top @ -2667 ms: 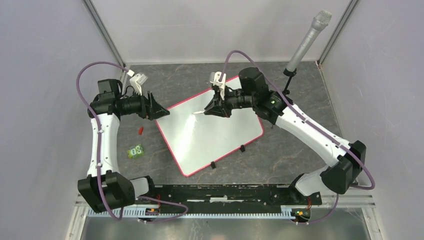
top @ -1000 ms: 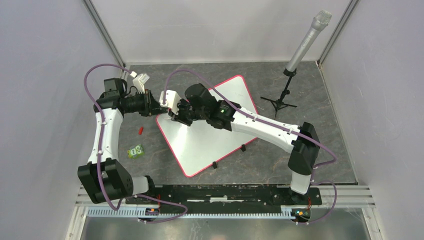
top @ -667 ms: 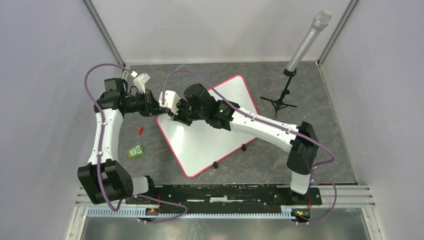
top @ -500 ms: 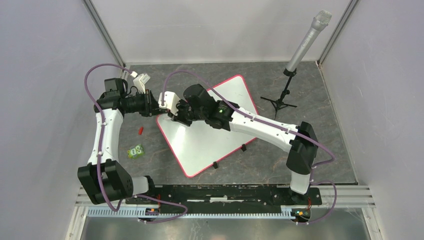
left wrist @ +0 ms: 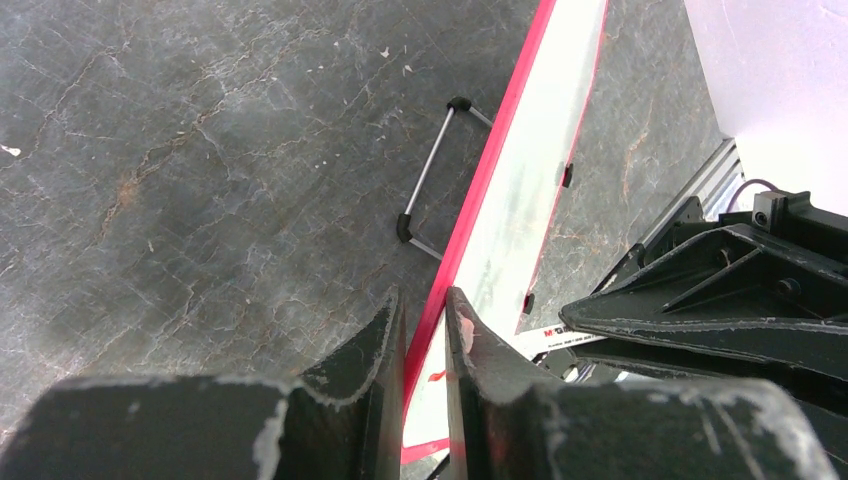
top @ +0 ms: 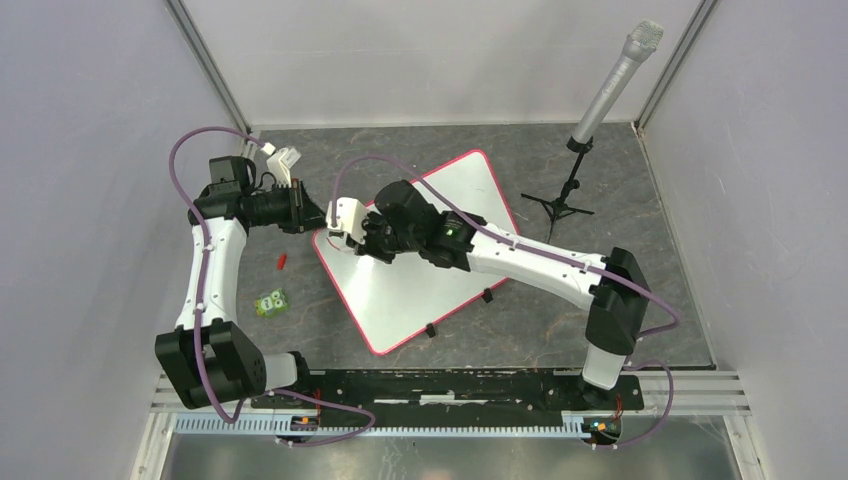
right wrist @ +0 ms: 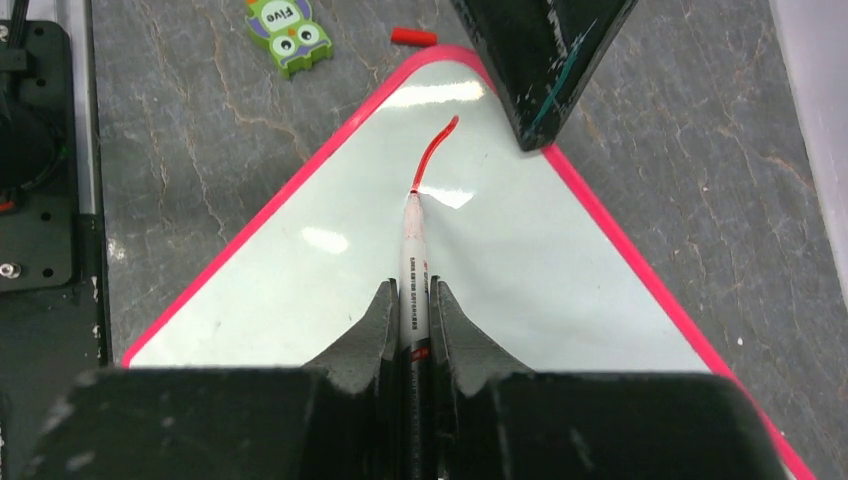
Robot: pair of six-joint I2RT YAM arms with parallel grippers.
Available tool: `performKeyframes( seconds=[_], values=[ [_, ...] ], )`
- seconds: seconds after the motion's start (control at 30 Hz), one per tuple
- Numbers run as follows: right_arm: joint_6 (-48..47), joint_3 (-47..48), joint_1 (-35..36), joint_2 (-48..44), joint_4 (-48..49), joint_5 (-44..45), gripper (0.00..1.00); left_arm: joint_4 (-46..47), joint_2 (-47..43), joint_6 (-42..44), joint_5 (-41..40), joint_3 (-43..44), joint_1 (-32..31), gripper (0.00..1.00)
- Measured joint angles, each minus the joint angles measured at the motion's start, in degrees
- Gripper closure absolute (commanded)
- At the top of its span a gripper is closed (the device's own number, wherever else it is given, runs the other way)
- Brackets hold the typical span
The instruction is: Write a sentence on the whiteboard
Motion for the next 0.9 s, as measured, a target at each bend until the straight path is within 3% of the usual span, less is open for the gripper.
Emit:
performKeyframes(
  seconds=[0.43,0.9],
  values=[
    [-0.39,-1.99,-0.07,-1.62,-0.87,0.15,1.00,0.07,-0.07,0.00,-0.07,0.00,-0.15,0.98],
    [0.33,2.14,-2.67,-1.62,-0.81,0.26,1.00,0.07,-0.42,0.00,-0.09,0.00,-0.50,0.98]
  ],
)
